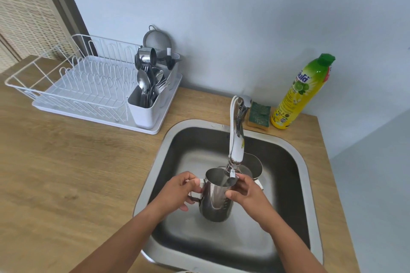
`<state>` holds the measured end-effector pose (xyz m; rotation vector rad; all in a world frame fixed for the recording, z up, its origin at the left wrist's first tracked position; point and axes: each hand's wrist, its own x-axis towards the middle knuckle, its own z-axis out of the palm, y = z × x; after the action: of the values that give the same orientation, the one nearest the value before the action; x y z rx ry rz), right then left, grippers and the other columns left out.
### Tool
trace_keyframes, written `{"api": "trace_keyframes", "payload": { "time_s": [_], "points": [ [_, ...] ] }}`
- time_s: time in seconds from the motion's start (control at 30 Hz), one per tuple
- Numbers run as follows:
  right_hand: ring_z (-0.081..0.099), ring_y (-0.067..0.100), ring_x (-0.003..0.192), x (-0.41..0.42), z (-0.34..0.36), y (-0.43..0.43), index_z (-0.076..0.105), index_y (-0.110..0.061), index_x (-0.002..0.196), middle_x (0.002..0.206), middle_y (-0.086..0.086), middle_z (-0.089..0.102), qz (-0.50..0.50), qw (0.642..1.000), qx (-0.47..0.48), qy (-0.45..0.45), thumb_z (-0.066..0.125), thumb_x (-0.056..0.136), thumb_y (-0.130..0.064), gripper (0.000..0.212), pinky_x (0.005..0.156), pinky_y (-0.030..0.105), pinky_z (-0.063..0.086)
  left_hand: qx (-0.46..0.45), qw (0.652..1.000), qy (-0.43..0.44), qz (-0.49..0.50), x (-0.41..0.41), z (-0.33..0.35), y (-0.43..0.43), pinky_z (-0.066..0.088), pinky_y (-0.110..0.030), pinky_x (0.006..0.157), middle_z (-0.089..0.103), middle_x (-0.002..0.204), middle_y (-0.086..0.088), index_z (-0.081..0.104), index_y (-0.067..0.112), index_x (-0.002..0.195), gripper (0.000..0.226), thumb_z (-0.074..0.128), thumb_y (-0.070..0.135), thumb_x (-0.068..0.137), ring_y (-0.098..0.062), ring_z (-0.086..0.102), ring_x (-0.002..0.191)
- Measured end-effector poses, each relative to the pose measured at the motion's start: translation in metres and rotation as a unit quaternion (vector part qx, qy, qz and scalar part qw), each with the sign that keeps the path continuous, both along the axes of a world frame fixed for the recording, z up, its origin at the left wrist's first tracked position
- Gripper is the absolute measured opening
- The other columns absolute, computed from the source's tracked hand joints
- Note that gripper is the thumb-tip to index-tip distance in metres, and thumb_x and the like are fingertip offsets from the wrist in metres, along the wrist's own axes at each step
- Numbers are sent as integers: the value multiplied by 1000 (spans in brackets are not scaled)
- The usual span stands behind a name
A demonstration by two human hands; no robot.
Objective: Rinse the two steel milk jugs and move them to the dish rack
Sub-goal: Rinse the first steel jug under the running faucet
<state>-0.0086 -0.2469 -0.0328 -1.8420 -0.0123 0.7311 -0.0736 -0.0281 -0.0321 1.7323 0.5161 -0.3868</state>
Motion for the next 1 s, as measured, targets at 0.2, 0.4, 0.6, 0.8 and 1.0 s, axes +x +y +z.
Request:
{"api": "trace_keyframes", "payload": {
  "time_s": [0.2, 0.4, 0.6, 0.8, 1.0],
  "points": [
    [64, 10, 109, 6, -2, 2, 55, -35, 103, 109, -13, 69, -2, 1000, -19, -10, 75, 83, -8, 39, 103, 32, 47, -1, 1000, 7, 9, 6, -5, -4, 51, -25, 50, 76, 97, -1, 60, 16, 94, 19, 49, 31, 99, -19, 68, 69],
    [69, 11, 91, 11, -8, 10, 64, -25, 104, 102, -2, 73, -24, 999, -35, 2, 77, 82, -30, 26, 79, 28, 55, 12, 999, 30, 18, 13, -10, -3, 43, -23, 42, 77, 81, -9, 58, 16, 92, 24, 42, 32, 101, -25, 67, 57],
    [65, 15, 65, 18, -11, 15, 68, -17, 95, 79, 1, 73, -22, 990, -139, 26, 67, 79, -58, 44, 55, 28, 53, 36, 998, 55, -8, 20, -20, -2, 38, -23, 39, 75, 72, -17, 58, 12, 96, 32, 35, 34, 103, -22, 59, 45],
    [68, 20, 51, 21, -9, 18, 67, 0, 91, 67, 7, 70, -11, 985, -158, 67, 59, 86, -49, 50, 56, 33, 60, 6, 995, 99, -12, 27, -21, 2, 33, -21, 33, 64, 57, -9, 60, 6, 97, 35, 36, 31, 104, -16, 52, 35],
    [65, 23, 43, 18, -7, 14, 64, -4, 86, 56, 8, 68, -7, 987, -119, 104, 49, 95, -41, 41, 44, 25, 49, -29, 983, 181, -34, 34, -23, 14, 28, -17, 32, 49, 52, -5, 59, 11, 84, 37, 39, 35, 102, -14, 39, 37]
  ]
}}
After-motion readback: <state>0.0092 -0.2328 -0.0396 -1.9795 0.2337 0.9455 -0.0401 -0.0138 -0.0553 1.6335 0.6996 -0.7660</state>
